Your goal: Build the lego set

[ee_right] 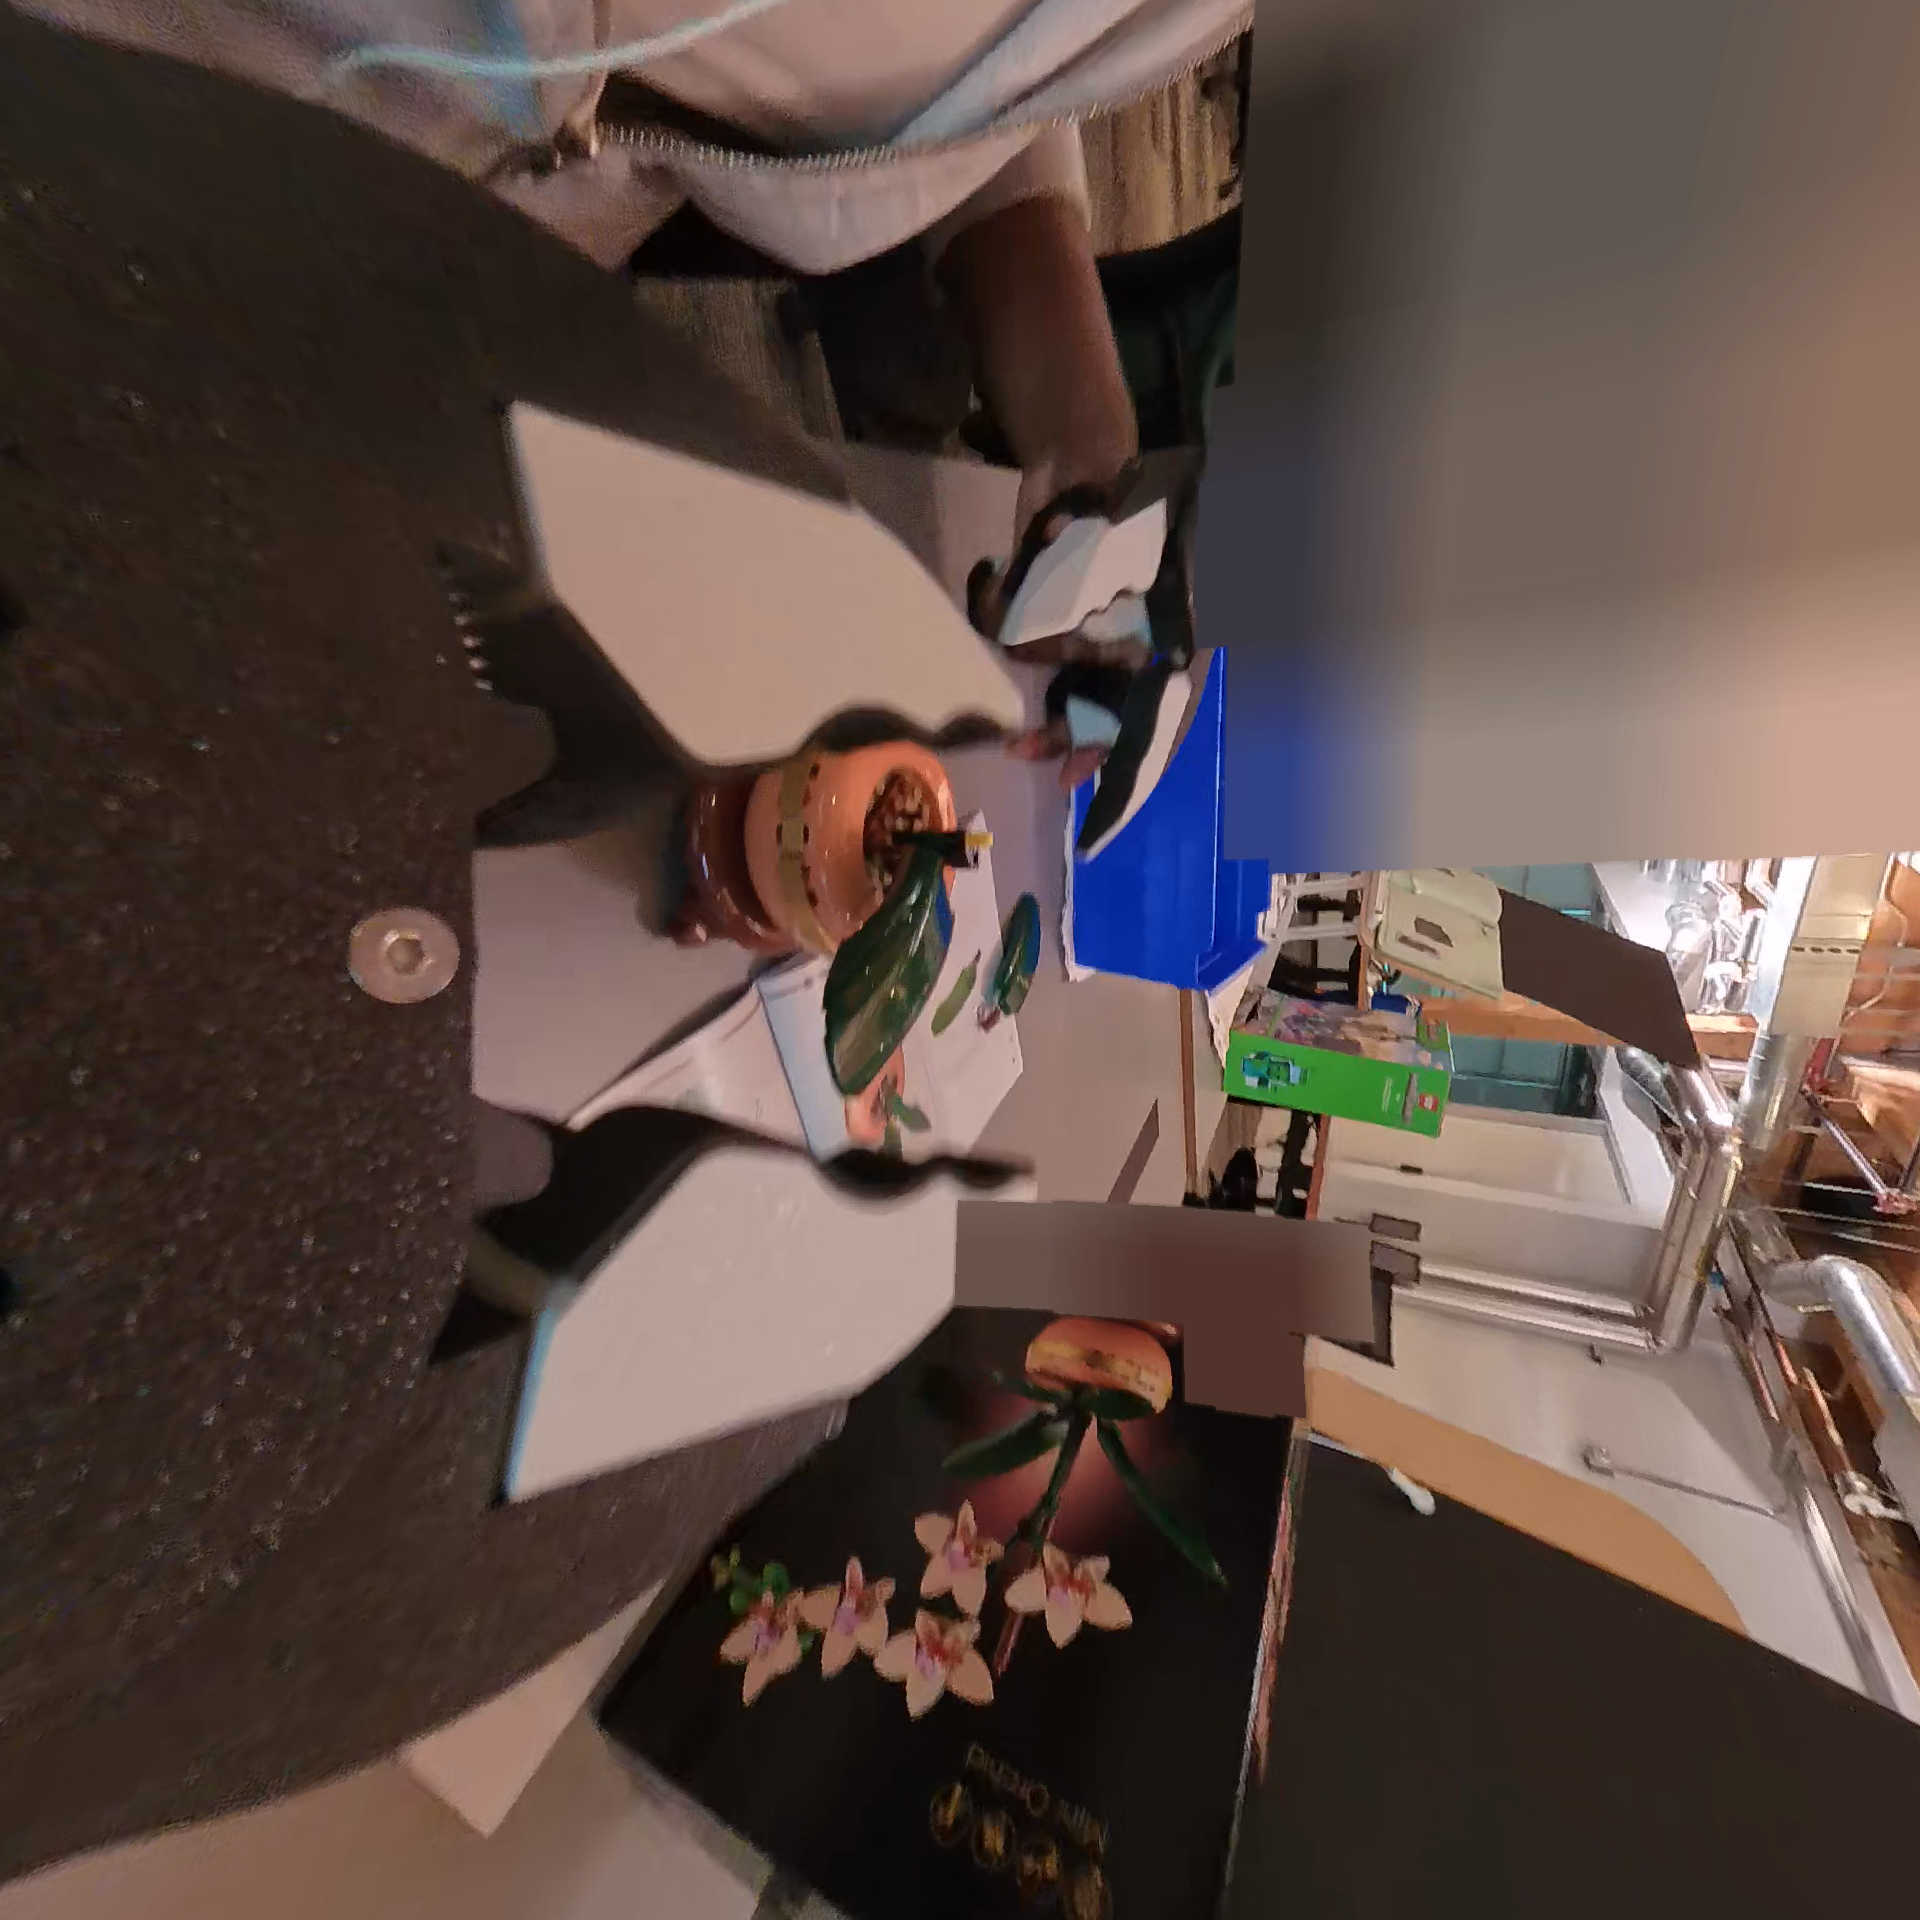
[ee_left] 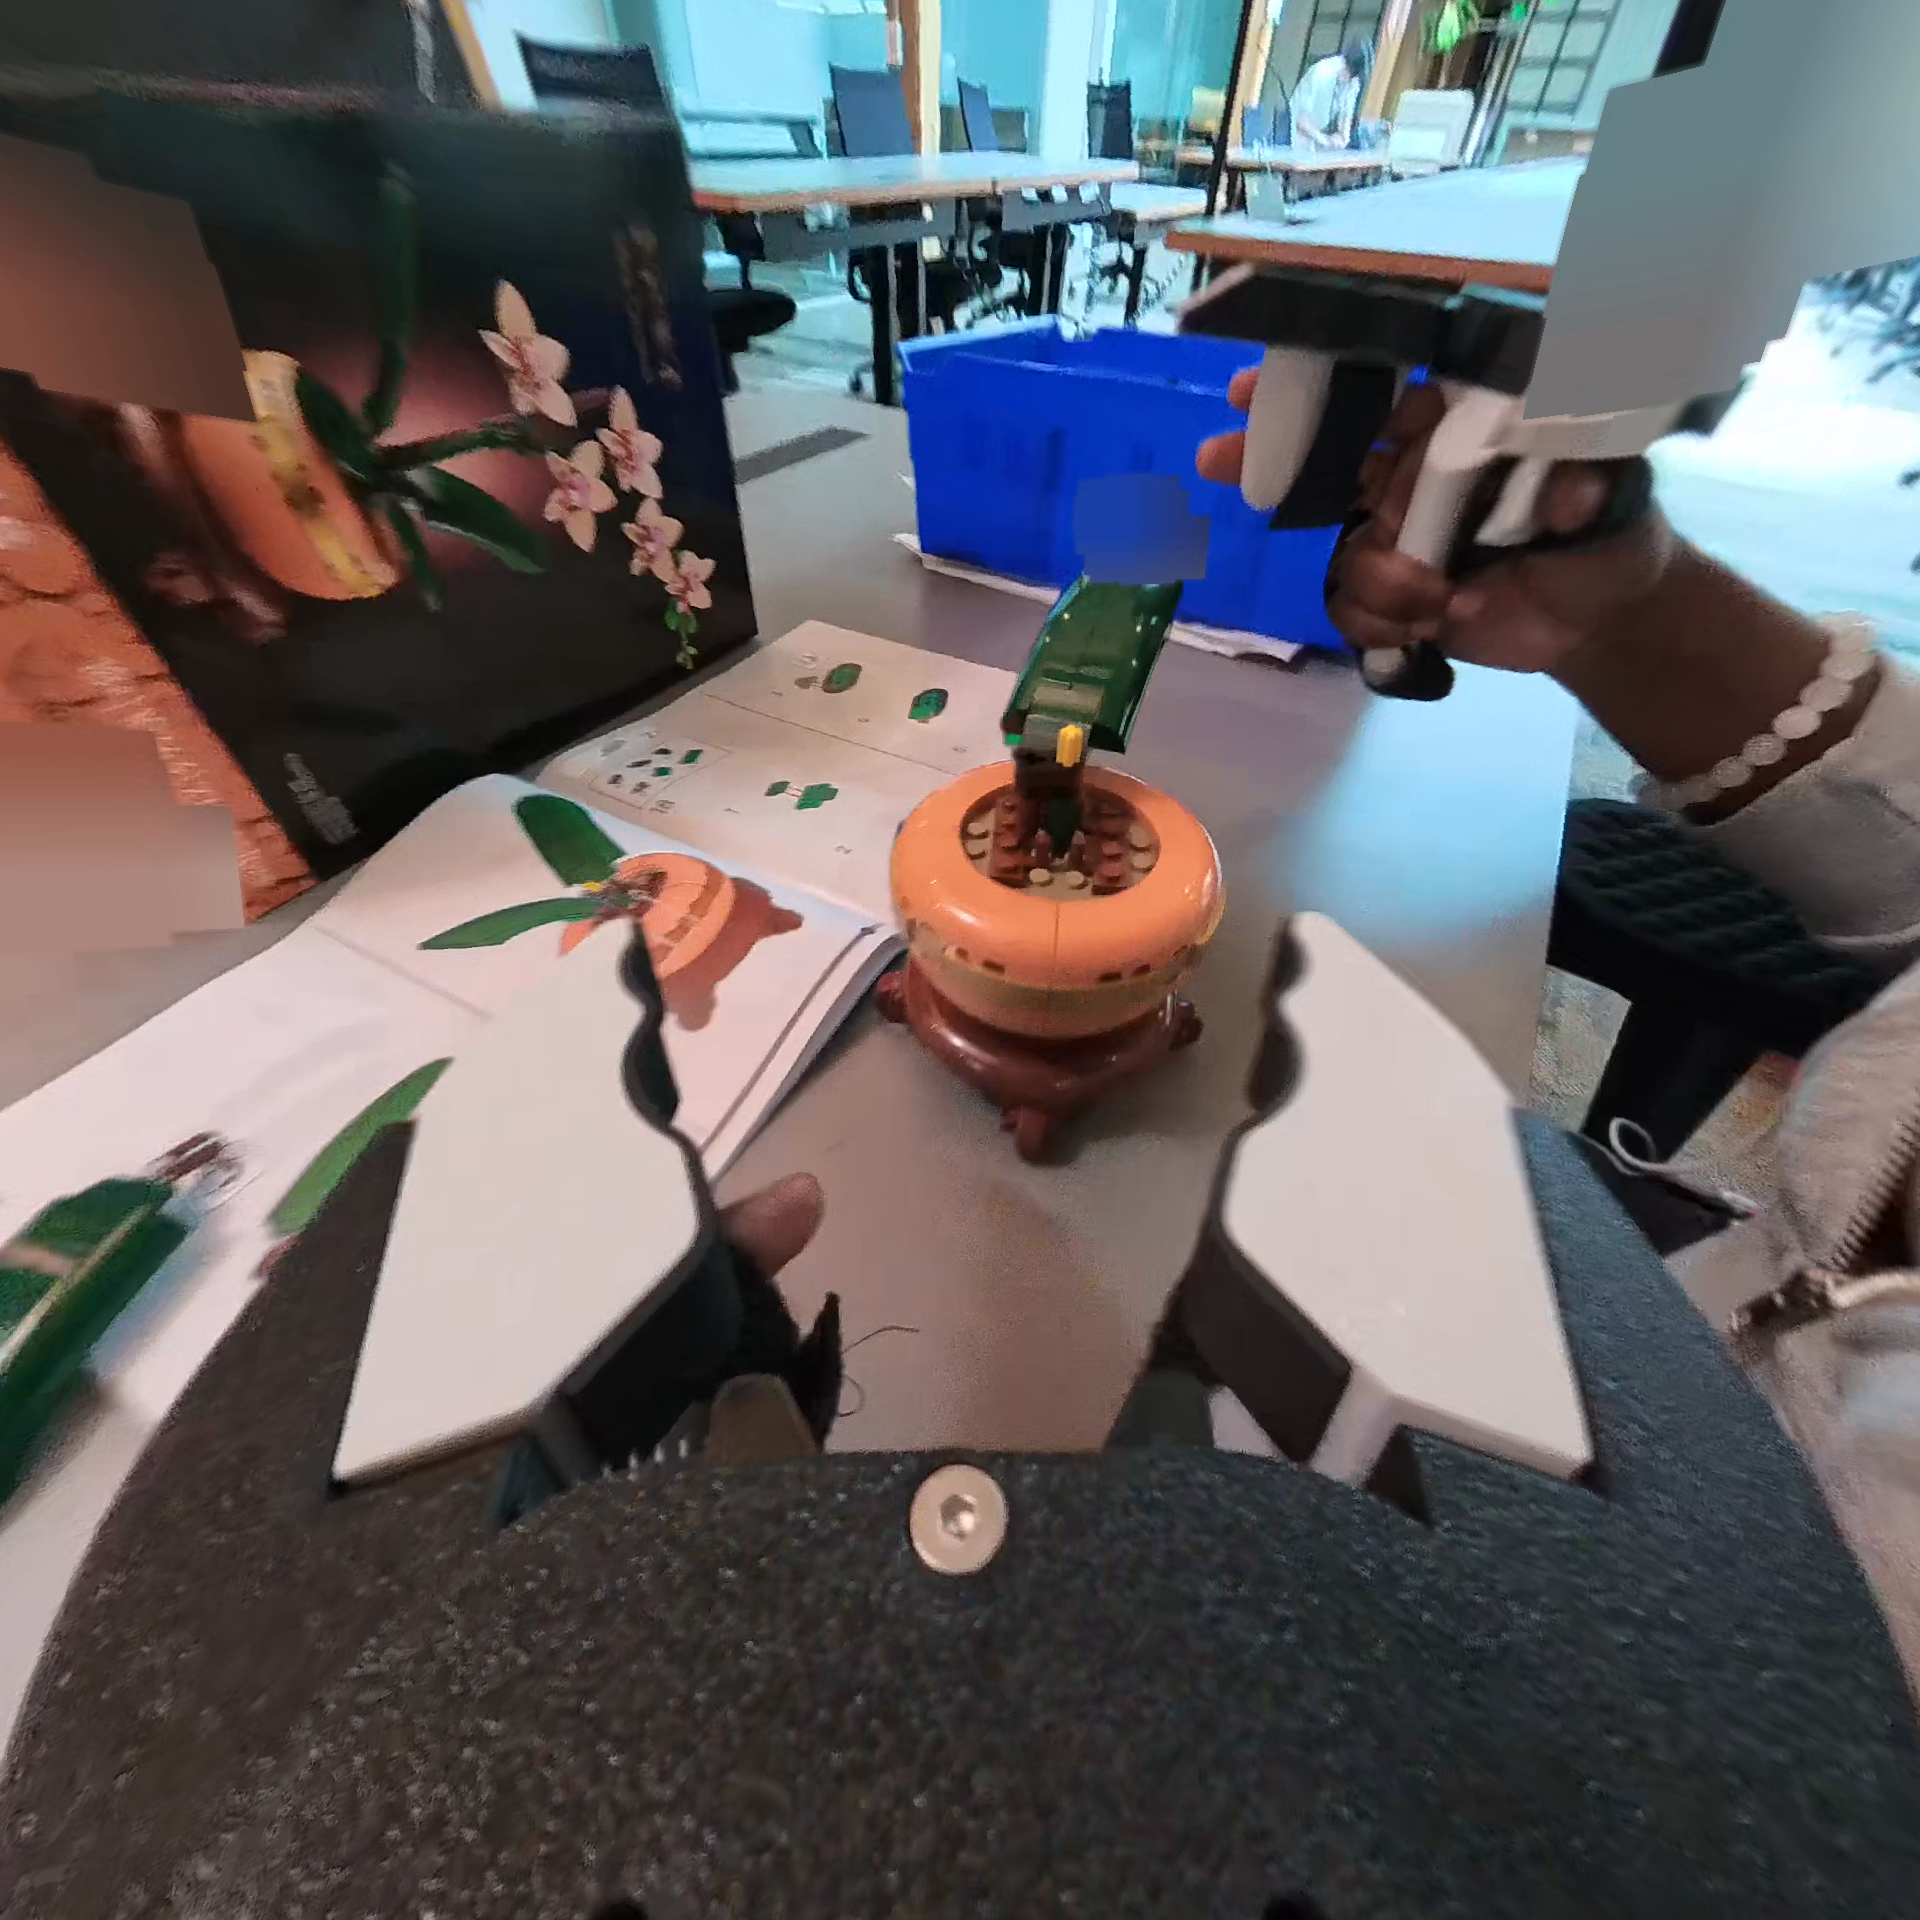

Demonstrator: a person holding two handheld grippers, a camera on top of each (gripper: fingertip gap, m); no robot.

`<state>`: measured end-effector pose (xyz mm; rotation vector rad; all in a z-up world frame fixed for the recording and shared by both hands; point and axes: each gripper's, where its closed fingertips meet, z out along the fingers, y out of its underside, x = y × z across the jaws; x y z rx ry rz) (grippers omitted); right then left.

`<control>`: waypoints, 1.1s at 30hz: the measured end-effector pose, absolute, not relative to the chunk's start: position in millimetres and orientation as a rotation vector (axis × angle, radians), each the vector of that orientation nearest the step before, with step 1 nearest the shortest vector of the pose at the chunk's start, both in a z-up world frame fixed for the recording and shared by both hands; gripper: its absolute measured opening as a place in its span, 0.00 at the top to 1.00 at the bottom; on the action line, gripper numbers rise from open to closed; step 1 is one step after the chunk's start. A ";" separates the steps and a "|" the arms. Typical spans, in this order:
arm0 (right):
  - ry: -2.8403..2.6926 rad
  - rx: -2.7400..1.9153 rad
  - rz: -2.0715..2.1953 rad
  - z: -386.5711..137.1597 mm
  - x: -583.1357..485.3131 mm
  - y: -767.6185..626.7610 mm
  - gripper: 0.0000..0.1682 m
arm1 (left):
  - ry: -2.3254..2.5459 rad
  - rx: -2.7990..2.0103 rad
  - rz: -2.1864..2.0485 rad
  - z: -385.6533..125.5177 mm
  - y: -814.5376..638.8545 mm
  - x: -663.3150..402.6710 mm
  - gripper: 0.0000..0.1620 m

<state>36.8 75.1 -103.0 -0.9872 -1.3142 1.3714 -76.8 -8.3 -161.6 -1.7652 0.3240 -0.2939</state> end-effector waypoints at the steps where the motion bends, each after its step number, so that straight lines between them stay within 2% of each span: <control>1: -1.300 -0.971 1.349 -103.1 37.0 81.3 0.70 | 0.307 -1.741 -0.262 -157.3 -16.3 -85.6 0.43; 2: -1.276 -0.958 1.332 -101.8 37.5 87.8 0.80 | 0.271 -1.726 -0.205 -153.9 -23.4 -97.9 0.57; 3: -1.250 -0.949 1.318 -100.4 38.3 94.6 0.87 | 0.222 -1.725 -0.133 -151.9 -30.6 -112.4 0.78; 4: -1.225 -0.946 1.304 -100.1 40.6 101.5 0.93 | 0.174 -1.736 -0.060 -151.3 -38.1 -126.8 0.89; 5: -1.196 -0.953 1.291 -99.5 41.8 108.1 0.94 | 0.137 -1.758 0.001 -152.5 -45.0 -139.3 1.00; 9: -1.135 -0.964 1.300 -105.7 46.1 120.3 0.94 | 0.154 -1.920 0.135 -167.7 -51.5 -172.9 1.00; 10: -1.123 -0.955 1.332 -108.7 45.5 120.1 0.93 | 0.184 -1.981 0.154 -172.8 -46.7 -180.4 0.95; 12: -1.102 -0.946 1.396 -113.8 43.3 117.3 0.93 | 0.220 -2.081 0.227 -178.6 -30.0 -202.0 0.68; 13: -1.099 -0.953 1.422 -115.2 41.9 116.5 0.92 | 0.259 -2.136 0.253 -183.0 -20.4 -211.7 0.64; 26: -1.110 -0.923 1.496 -112.7 50.0 111.2 0.91 | 0.486 -2.642 0.182 -248.1 23.6 -270.8 0.68; 29: -1.079 -0.916 1.541 -109.7 53.2 111.0 0.91 | 0.470 -2.664 0.104 -250.9 22.8 -269.6 0.80; 33: -1.074 -0.919 1.556 -109.7 54.9 108.6 0.90 | 0.433 -2.623 0.097 -242.7 20.7 -264.5 0.80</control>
